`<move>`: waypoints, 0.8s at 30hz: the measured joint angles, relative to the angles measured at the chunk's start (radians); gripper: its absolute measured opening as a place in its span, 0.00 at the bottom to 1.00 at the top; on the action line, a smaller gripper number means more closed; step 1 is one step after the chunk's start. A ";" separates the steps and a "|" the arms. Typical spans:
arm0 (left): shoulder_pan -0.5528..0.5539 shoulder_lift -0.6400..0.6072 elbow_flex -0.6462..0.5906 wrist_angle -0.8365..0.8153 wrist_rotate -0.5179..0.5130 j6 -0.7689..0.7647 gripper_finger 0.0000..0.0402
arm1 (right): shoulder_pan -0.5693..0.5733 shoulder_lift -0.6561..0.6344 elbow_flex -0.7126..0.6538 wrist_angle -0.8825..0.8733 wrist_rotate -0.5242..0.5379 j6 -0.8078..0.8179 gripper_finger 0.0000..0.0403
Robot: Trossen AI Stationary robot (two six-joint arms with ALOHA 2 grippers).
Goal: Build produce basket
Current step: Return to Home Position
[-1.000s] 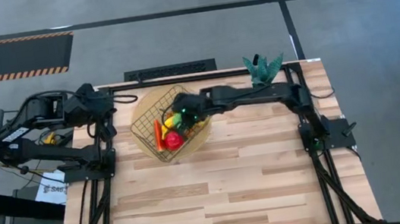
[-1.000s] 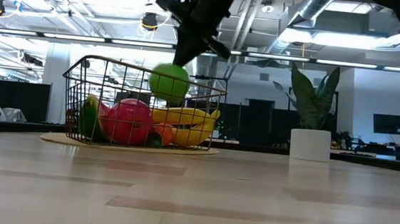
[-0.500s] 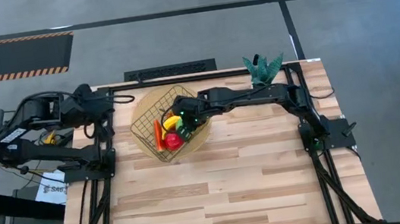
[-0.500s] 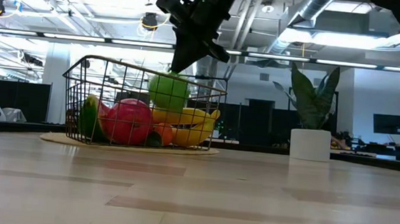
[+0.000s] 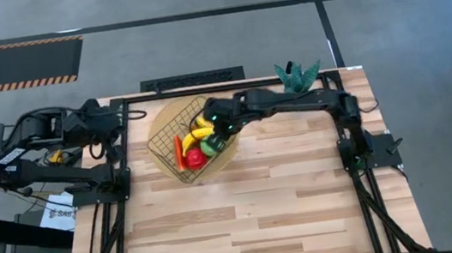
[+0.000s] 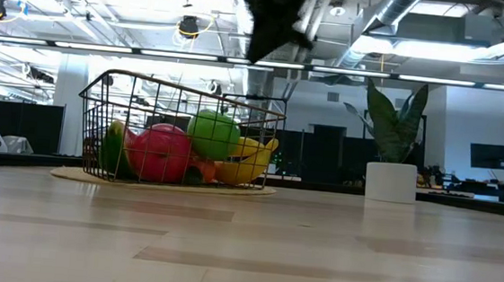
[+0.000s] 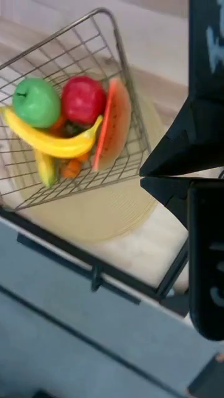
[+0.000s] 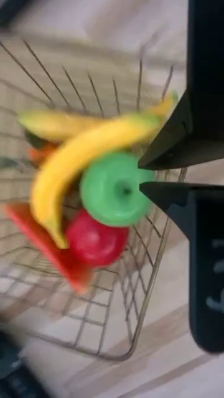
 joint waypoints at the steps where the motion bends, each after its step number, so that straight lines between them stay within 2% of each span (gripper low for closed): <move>1: 0.000 -0.020 -0.021 0.000 0.009 -0.014 0.00 | -0.002 -0.024 0.000 -0.016 0.020 -0.005 0.14; 6: -0.002 -0.165 -0.196 0.055 0.082 -0.107 0.00 | 0.014 -0.173 0.000 -0.228 0.242 -0.023 0.02; 11: -0.002 -0.321 -0.395 0.209 0.171 -0.164 0.00 | 0.058 -0.357 0.000 -0.436 0.436 0.066 0.02; 15: -0.002 -0.397 -0.495 0.301 0.219 -0.192 0.00 | 0.150 -0.524 -0.043 -0.526 0.588 0.183 0.01; 17: -0.002 -0.419 -0.526 0.325 0.225 -0.200 0.00 | 0.214 -0.626 -0.130 -0.524 0.654 0.255 0.01; 20: -0.002 -0.432 -0.543 0.333 0.239 -0.201 0.00 | 0.315 -0.801 -0.353 -0.437 0.727 0.386 0.01; 24: -0.002 -0.433 -0.550 0.370 0.246 -0.169 0.00 | 0.391 -1.051 -0.772 -0.081 0.739 0.437 0.00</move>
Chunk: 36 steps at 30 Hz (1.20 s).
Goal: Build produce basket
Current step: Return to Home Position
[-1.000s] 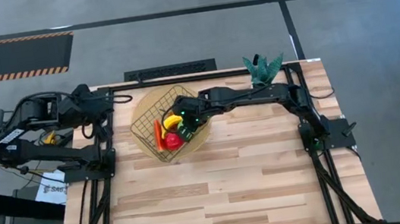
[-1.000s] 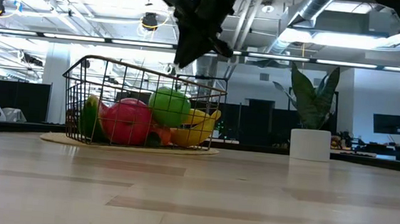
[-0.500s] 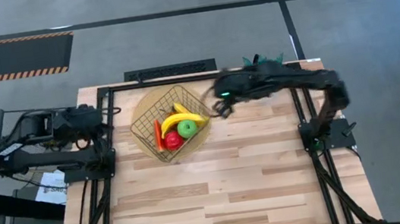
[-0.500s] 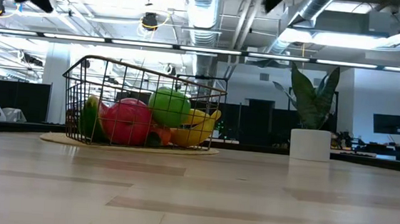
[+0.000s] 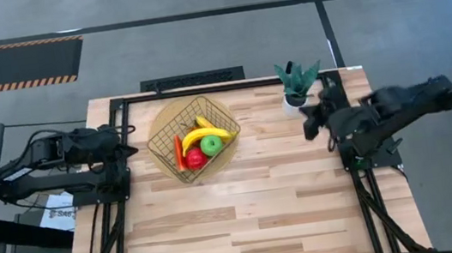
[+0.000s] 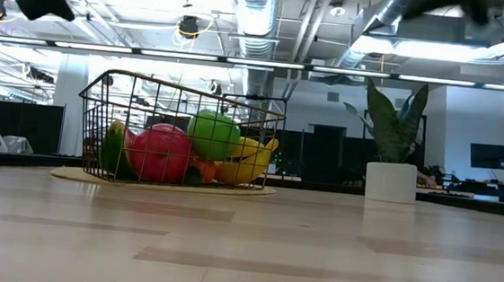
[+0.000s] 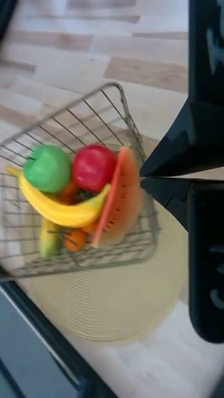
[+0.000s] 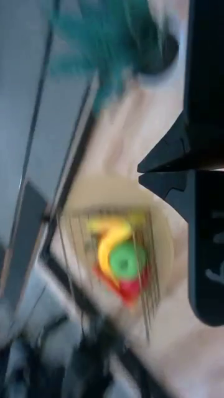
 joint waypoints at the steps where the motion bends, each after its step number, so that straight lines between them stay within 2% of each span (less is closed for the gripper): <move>1: 0.000 0.000 0.000 0.014 0.004 0.012 0.00 | -0.001 -0.058 -0.110 0.126 -0.018 -0.024 0.00; 5: 0.000 -0.009 -0.036 0.113 0.034 0.048 0.00 | -0.061 -0.218 -0.545 0.729 -0.218 -0.161 0.00; 7: 0.000 -0.025 -0.086 0.172 0.069 0.077 0.00 | -0.103 -0.262 -0.713 1.005 -0.309 -0.206 0.00; 10: 0.000 -0.065 -0.184 0.263 0.107 0.079 0.00 | -0.168 -0.311 -0.866 1.232 -0.395 -0.210 0.00; 15: 0.001 -0.149 -0.321 0.385 0.139 0.037 0.00 | -0.260 -0.363 -0.909 1.266 -0.502 -0.226 0.00; 20: 0.000 -0.195 -0.342 0.529 0.165 -0.037 0.00 | -0.350 -0.378 -0.909 1.292 -0.599 -0.258 0.00; 23: -0.001 -0.190 -0.342 0.673 0.173 0.014 0.00 | -0.396 -0.377 -0.909 1.304 -0.646 -0.274 0.00; 28: -0.002 -0.136 -0.363 0.736 0.092 0.056 0.00 | -0.439 -0.340 -0.909 1.346 -0.674 -0.303 0.00; 33: -0.043 -0.125 -0.530 0.999 0.119 0.035 0.00 | -0.448 -0.286 -0.917 1.432 -0.689 -0.355 0.00; 36: -0.094 -0.133 -0.591 1.020 0.056 -0.019 0.00 | -0.448 -0.259 -0.935 1.477 -0.704 -0.354 0.00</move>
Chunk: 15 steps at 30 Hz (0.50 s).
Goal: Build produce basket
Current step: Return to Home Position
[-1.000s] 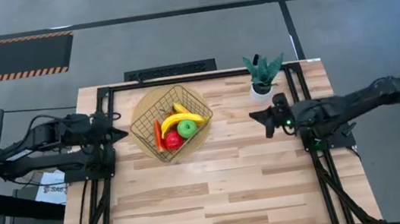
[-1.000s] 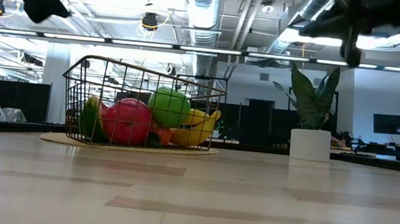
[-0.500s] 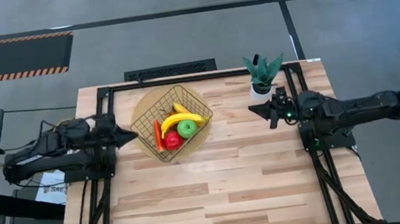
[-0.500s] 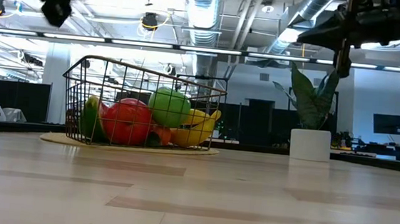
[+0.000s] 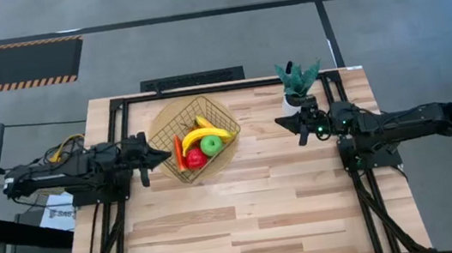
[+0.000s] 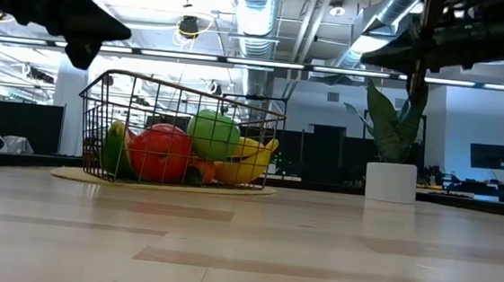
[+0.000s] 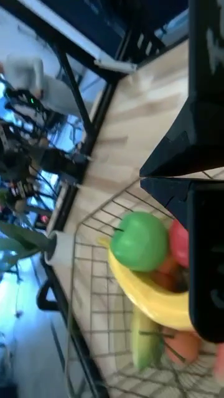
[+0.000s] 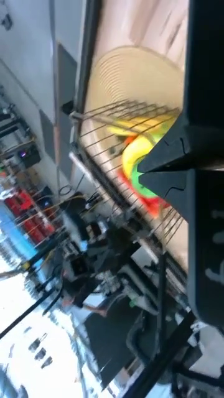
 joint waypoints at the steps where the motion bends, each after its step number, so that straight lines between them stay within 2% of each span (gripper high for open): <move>1: -0.021 0.000 -0.002 -0.010 -0.031 -0.007 0.00 | -0.001 0.009 -0.007 0.003 -0.001 0.002 0.00; 5: -0.112 -0.028 0.014 -0.066 -0.143 0.018 0.00 | -0.030 0.049 -0.015 0.017 -0.019 0.031 0.00; 9: -0.186 -0.093 0.017 -0.175 -0.223 0.013 0.00 | -0.093 0.099 -0.014 0.134 -0.133 -0.015 0.00; 12: -0.220 -0.160 0.017 -0.259 -0.304 0.004 0.00 | -0.152 0.106 -0.014 0.153 -0.204 -0.057 0.00; 15: -0.236 -0.239 0.017 -0.290 -0.313 0.011 0.00 | -0.194 0.091 -0.013 0.110 -0.229 -0.104 0.00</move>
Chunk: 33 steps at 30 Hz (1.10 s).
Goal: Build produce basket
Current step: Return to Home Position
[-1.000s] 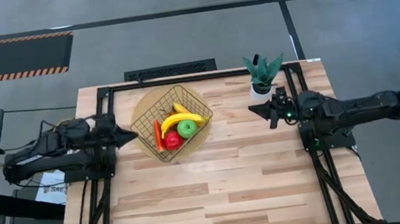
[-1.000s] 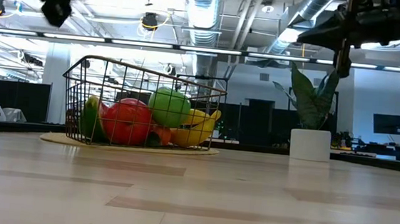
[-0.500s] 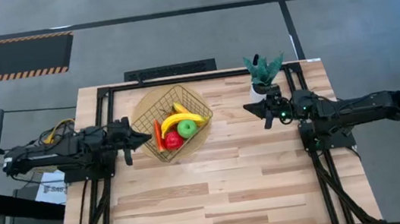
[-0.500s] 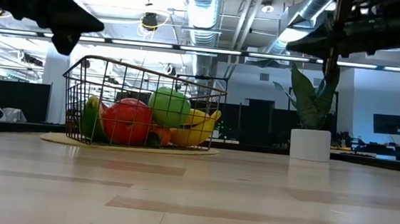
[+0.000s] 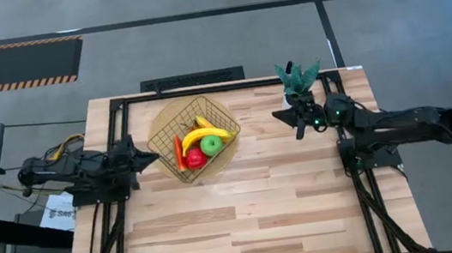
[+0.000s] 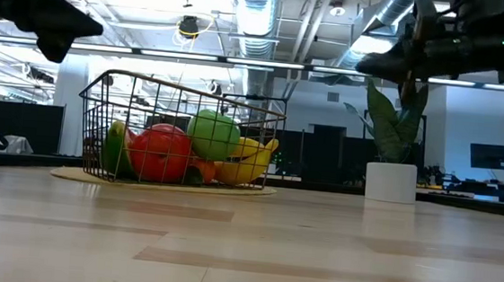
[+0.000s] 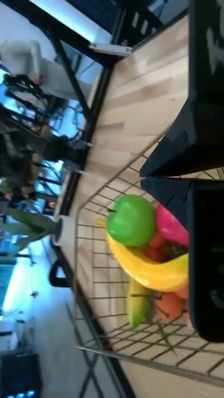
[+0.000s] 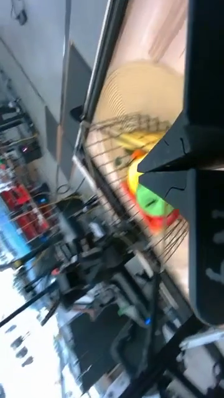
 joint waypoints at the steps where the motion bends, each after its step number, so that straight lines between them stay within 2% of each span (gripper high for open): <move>1: -0.001 -0.026 0.000 -0.011 0.000 0.006 0.00 | -0.010 -0.011 0.000 -0.029 -0.003 -0.011 0.00; 7: -0.002 -0.038 0.000 -0.035 -0.028 0.002 0.00 | -0.007 -0.183 -0.001 -0.279 -0.013 -0.047 0.00; 10: -0.002 -0.032 0.000 -0.037 -0.028 -0.026 0.00 | 0.016 -0.330 -0.001 -0.375 0.002 -0.075 0.00; 13: -0.002 -0.035 0.000 -0.020 -0.049 -0.030 0.00 | 0.048 -0.492 -0.014 -0.448 0.062 -0.083 0.00; 19: -0.002 -0.034 0.000 -0.024 -0.067 -0.037 0.00 | 0.135 -0.811 -0.218 -0.445 0.171 -0.017 0.00; 24: -0.002 -0.036 0.000 -0.040 -0.074 -0.039 0.00 | 0.173 -0.799 -0.294 -0.367 0.186 -0.004 0.00; 27: -0.002 -0.041 -0.002 -0.070 -0.089 -0.042 0.00 | 0.181 -0.797 -0.296 -0.466 0.210 0.023 0.00; 33: -0.002 -0.051 -0.081 0.007 -0.089 -0.029 0.00 | 0.180 -0.807 -0.297 -0.464 0.218 0.000 0.00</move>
